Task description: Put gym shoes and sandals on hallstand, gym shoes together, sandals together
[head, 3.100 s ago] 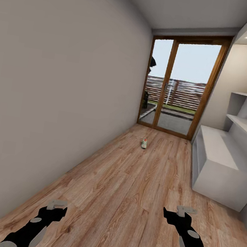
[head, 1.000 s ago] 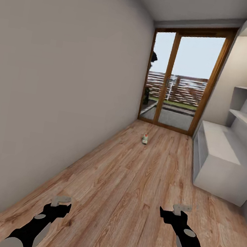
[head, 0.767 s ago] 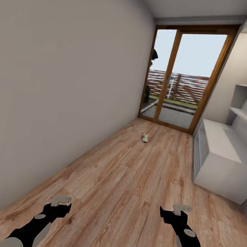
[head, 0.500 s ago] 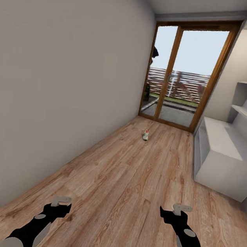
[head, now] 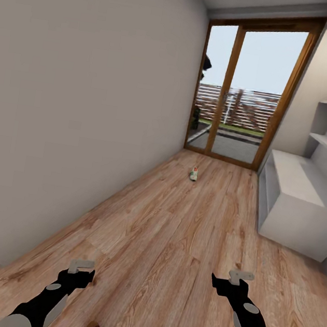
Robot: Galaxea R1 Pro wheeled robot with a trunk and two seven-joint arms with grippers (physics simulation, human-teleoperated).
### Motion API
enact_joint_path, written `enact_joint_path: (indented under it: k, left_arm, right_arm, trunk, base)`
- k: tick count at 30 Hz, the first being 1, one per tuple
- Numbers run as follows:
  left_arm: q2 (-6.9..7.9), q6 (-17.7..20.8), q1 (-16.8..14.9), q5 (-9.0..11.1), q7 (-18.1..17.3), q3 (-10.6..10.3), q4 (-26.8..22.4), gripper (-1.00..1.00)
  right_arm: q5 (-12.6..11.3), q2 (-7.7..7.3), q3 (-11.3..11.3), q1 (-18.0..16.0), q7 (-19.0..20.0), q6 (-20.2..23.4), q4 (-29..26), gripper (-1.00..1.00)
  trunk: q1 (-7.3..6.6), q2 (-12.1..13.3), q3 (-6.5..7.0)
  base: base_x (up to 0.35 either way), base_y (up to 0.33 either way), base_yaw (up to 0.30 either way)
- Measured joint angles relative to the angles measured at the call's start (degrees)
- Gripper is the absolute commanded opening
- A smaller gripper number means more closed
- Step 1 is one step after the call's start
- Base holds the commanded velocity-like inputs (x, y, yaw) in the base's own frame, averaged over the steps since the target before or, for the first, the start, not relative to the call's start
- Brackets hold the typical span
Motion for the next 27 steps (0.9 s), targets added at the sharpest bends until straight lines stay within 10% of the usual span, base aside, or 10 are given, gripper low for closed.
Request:
enact_joint_path:
  k: [27]
  left_arm:
    - [-0.08, 0.0, 0.0, 0.0, 0.0, -0.1, 0.0, 1.00]
  right_arm:
    - [0.1, -0.03, 0.4, 0.0, 0.0, 0.1, -2.0, 1.00]
  trunk:
    - [5.93, -10.8, -5.16]
  base:
    - [0.000, 0.000, 0.000]
